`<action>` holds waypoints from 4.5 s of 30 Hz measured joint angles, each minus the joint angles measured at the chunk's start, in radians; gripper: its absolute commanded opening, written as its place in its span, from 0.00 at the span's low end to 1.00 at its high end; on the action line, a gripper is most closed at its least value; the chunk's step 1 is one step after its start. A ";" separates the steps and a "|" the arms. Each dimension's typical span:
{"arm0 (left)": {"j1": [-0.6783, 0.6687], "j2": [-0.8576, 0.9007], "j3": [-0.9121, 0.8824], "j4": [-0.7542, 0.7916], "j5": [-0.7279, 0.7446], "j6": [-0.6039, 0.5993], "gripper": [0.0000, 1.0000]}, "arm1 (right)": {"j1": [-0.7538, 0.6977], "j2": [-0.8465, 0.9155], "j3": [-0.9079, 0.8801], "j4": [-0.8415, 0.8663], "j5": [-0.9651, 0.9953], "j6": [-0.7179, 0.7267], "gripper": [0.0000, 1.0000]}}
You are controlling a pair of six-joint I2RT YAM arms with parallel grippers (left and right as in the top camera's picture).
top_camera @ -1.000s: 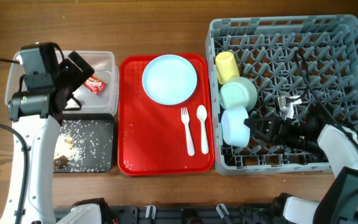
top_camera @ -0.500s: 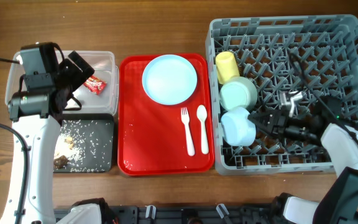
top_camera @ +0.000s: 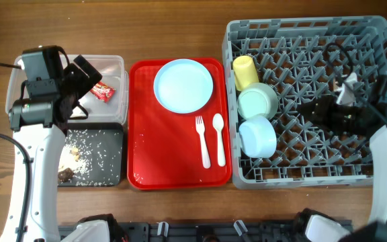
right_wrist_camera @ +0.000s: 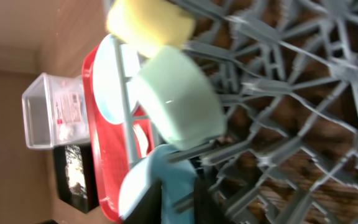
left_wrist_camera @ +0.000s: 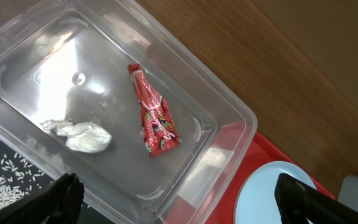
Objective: Sort waste into correct bins and load items into the dishwasher rack
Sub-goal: 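Move the right gripper back over the red tray toward the fork, then grasp the white fork with the right gripper, then carry the fork to the rack and drop it in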
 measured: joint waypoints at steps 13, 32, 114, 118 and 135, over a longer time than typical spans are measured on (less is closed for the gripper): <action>0.000 0.000 0.000 0.000 0.000 0.000 1.00 | 0.456 -0.085 -0.006 -0.069 0.105 -0.006 0.06; 0.000 0.000 0.000 0.000 0.000 0.000 1.00 | 0.585 0.023 -0.022 -0.053 0.497 0.173 0.16; 0.000 0.000 0.000 0.000 0.000 0.000 1.00 | 1.232 0.595 0.139 0.285 0.948 0.330 0.04; 0.000 0.000 0.000 0.000 0.000 0.000 1.00 | 1.220 0.603 0.170 0.243 0.948 0.330 0.04; 0.000 0.000 0.000 0.000 0.000 0.000 1.00 | 0.942 0.307 0.354 0.093 0.948 0.272 0.04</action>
